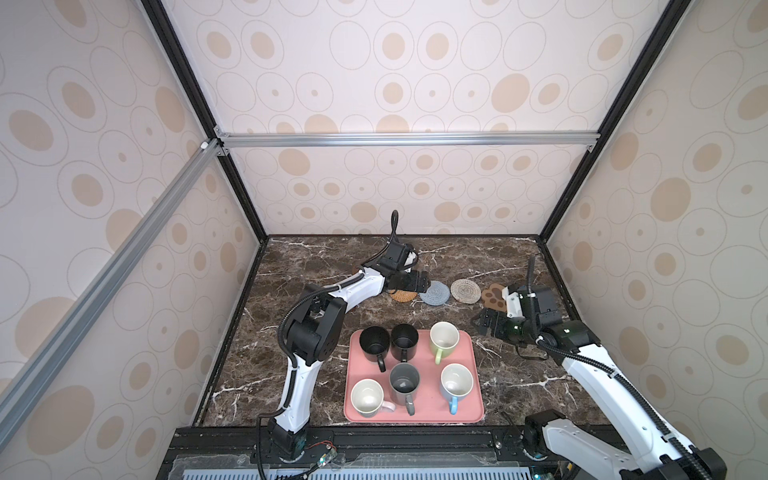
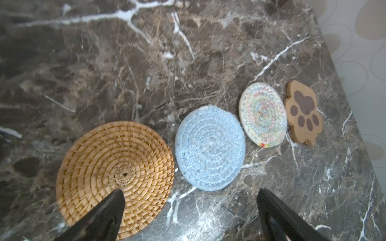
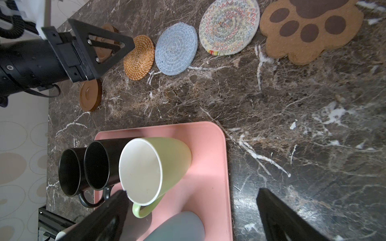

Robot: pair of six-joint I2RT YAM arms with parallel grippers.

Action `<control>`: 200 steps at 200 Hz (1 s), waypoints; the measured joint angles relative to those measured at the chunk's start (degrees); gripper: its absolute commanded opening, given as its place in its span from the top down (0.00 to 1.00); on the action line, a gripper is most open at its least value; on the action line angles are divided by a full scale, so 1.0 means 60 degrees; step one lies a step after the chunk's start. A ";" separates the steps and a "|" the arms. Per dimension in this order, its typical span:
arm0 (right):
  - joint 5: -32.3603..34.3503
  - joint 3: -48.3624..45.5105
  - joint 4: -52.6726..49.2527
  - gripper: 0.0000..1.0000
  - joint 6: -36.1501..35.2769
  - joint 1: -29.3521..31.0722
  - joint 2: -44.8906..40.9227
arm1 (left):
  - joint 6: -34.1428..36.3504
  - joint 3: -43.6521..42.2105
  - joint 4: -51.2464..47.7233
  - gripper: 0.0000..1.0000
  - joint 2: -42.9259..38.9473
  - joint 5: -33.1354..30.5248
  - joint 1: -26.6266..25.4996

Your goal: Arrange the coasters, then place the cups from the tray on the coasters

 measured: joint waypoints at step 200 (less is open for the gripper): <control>-0.0106 -0.0102 0.0098 0.00 -0.0055 0.0000 0.0222 | -0.0397 0.1818 0.0546 0.00 0.2076 0.0280 -0.0051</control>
